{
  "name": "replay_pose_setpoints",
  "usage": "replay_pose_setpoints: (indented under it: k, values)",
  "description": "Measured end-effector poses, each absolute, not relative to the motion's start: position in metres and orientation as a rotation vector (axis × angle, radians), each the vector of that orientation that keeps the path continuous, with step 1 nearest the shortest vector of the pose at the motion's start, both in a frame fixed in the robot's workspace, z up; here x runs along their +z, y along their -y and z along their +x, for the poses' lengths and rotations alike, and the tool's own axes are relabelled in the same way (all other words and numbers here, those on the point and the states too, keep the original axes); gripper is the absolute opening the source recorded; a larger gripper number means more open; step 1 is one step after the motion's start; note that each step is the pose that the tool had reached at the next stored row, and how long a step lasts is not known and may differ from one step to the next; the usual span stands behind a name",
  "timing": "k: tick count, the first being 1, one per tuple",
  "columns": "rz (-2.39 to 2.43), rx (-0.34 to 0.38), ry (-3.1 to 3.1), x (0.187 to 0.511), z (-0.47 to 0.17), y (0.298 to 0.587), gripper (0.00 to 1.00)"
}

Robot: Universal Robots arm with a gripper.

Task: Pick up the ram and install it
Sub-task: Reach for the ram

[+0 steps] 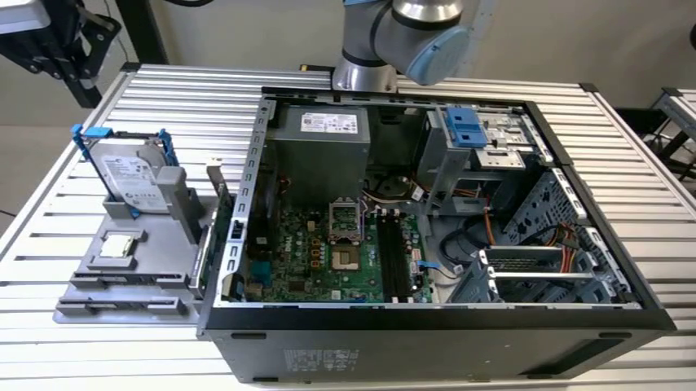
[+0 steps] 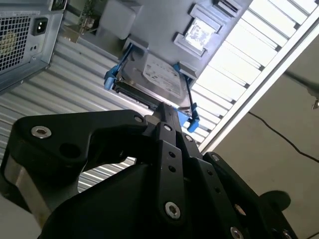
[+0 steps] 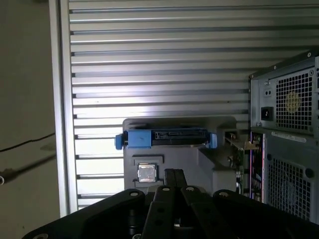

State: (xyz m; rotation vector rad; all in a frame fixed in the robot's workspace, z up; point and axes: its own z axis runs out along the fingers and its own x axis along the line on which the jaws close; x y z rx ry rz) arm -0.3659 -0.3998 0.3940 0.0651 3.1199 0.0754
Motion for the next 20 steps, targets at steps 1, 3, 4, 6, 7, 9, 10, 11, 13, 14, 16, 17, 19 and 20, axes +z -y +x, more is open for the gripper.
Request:
replay_pose_setpoints:
  k: [1, 3, 4, 6, 7, 9, 10, 11, 13, 14, 16, 17, 19, 20]
  values:
    - [0.064, 0.075, -3.12, 0.394, -0.366, 0.401, 0.0]
    - [0.062, 0.076, -3.12, 0.394, -0.366, 0.403, 0.0]
    - [0.061, 0.075, -3.12, 0.394, -0.366, 0.404, 0.0]
    - [0.059, 0.076, -3.12, 0.394, -0.366, 0.406, 0.0]
    - [0.058, 0.076, -3.12, 0.394, -0.366, 0.407, 0.0]
    - [0.056, 0.076, -3.12, 0.394, -0.366, 0.41, 0.0]
    - [0.055, 0.076, -3.12, 0.394, -0.366, 0.411, 0.0]
    - [0.054, 0.076, -3.12, 0.394, -0.366, 0.412, 0.0]
    - [0.051, 0.076, -3.12, 0.394, -0.366, 0.414, 0.0]
    - [0.05, 0.076, -3.12, 0.394, -0.366, 0.415, 0.0]
    - [0.048, 0.076, -3.121, 0.394, -0.366, 0.418, 0.0]
    - [0.046, 0.076, -3.12, 0.394, -0.366, 0.419, 0.0]
    - [0.043, 0.076, -3.121, 0.394, -0.366, 0.422, 0.0]
    - [0.042, 0.076, -3.121, 0.394, -0.366, 0.424, 0.0]
